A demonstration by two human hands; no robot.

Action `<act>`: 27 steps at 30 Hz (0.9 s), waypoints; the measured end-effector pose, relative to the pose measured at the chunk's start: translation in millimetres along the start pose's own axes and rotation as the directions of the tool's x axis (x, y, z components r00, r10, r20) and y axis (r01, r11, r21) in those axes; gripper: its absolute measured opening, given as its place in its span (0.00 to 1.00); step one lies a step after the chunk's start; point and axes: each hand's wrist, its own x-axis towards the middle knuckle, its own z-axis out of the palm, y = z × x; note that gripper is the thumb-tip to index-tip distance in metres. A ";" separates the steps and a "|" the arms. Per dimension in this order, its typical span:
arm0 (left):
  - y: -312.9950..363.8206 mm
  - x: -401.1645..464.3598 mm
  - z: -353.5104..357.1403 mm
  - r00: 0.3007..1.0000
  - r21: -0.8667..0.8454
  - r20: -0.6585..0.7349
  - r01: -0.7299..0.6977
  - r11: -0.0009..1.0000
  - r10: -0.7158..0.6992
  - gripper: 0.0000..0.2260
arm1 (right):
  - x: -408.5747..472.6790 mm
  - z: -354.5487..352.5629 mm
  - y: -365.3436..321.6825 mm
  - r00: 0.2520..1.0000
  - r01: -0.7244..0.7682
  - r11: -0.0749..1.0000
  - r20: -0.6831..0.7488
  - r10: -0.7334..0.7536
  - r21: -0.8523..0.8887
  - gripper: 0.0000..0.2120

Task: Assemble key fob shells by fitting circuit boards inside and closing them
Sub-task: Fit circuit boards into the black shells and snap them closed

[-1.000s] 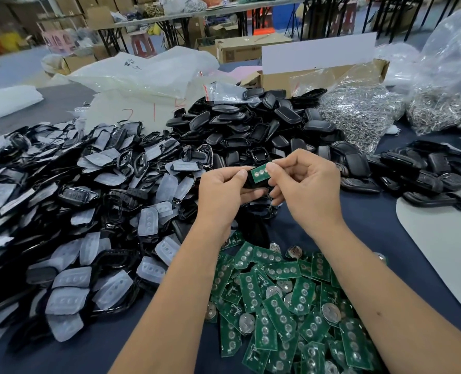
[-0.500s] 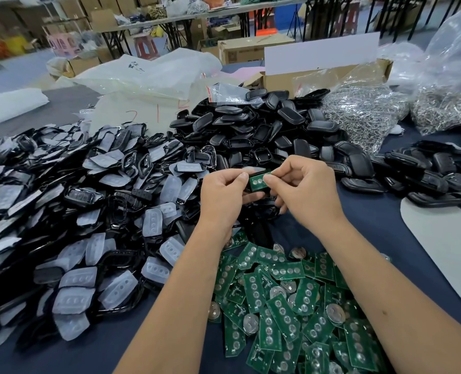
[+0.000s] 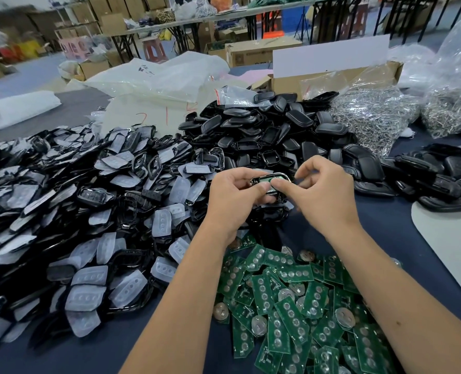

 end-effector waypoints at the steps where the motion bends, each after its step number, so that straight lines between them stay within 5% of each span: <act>1: 0.6 0.6 -1.5 1.000 0.006 0.009 -0.006 1.000 0.006 0.09 | 0.9 -0.8 0.9 1.000 0.004 1.000 0.010 -0.004 0.009 0.18; 5: 2.3 4.1 -5.5 1.000 0.002 -0.002 -0.011 1.000 0.011 0.08 | 3.7 1.1 0.5 0.972 -0.024 0.958 0.229 -0.044 0.285 0.03; 9: 3.9 5.8 -6.5 0.996 -0.110 -0.078 0.025 0.994 -0.034 0.06 | 6.9 10.5 -7.8 0.971 -0.095 0.888 0.240 -0.018 0.450 0.06; 14: 12.4 12.6 -15.3 0.909 -0.287 -0.416 -0.091 0.954 -0.039 0.06 | 23.1 45.6 -41.7 0.963 -0.055 0.875 0.257 -0.081 0.482 0.02; 16: 14.9 17.2 -29.3 0.798 -0.173 -0.602 -0.163 0.971 0.027 0.08 | 29.0 63.6 -55.5 0.952 0.042 0.918 0.262 -0.156 0.393 0.05; 18: 14.4 20.5 -46.3 0.664 -0.048 -0.743 -0.178 0.983 0.084 0.09 | 35.6 81.0 -63.4 0.906 0.298 0.951 0.291 -0.308 0.079 0.08; 20: 12.3 22.3 -61.2 0.569 -0.004 -0.817 -0.161 0.987 0.089 0.07 | 40.3 97.4 -71.2 0.809 0.538 0.820 0.391 -0.438 -0.195 0.13; 24: 11.0 26.0 -75.6 0.518 -0.001 -0.852 -0.157 0.988 0.081 0.06 | 46.3 122.5 -80.1 0.638 0.757 0.551 0.578 -0.509 -0.350 0.13; 27: 9.6 27.3 -75.5 0.536 0.033 -0.836 -0.165 0.986 0.118 0.04 | 47.4 128.2 -77.6 0.643 0.749 0.548 0.606 -0.469 -0.371 0.12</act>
